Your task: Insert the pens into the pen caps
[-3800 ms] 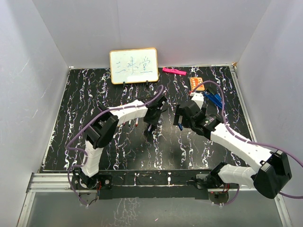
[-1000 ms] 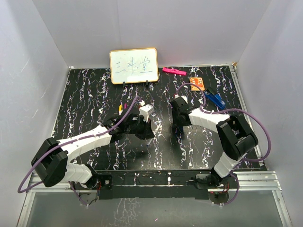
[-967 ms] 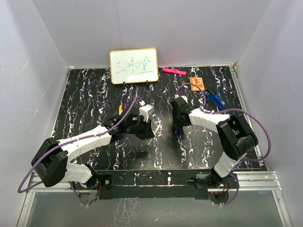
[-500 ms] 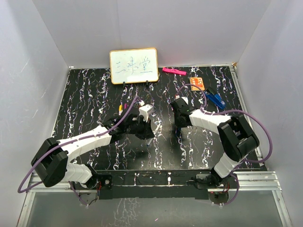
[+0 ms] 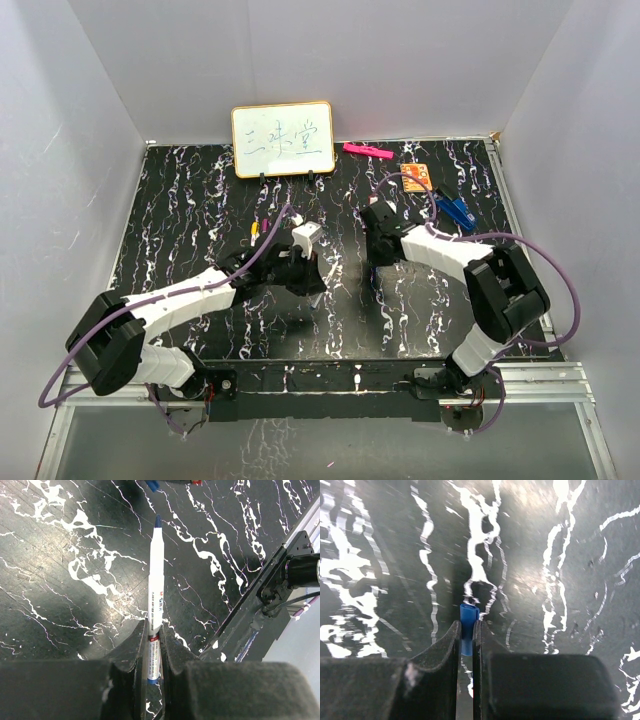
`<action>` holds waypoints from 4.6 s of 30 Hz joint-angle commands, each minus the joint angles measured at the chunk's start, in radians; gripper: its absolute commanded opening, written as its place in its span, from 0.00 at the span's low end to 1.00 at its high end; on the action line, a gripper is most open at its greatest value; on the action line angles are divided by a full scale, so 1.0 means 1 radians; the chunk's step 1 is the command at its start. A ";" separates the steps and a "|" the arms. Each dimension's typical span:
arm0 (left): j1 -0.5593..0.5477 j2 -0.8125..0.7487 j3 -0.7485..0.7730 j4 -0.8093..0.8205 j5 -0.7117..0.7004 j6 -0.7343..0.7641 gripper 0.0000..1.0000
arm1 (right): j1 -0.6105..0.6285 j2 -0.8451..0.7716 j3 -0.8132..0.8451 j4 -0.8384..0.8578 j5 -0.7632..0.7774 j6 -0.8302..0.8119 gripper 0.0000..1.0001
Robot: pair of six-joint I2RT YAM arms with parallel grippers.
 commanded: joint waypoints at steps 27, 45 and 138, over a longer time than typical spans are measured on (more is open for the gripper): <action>-0.014 -0.041 -0.179 0.580 0.002 -0.169 0.00 | 0.022 -0.557 -0.450 1.130 -0.255 0.235 0.00; -0.015 -0.029 -0.181 0.630 -0.014 -0.200 0.00 | 0.031 -0.568 -0.497 1.194 -0.245 0.264 0.00; -0.014 -0.091 -0.042 0.568 -0.352 -0.066 0.00 | 0.306 -0.366 -0.351 0.804 -0.056 0.136 0.00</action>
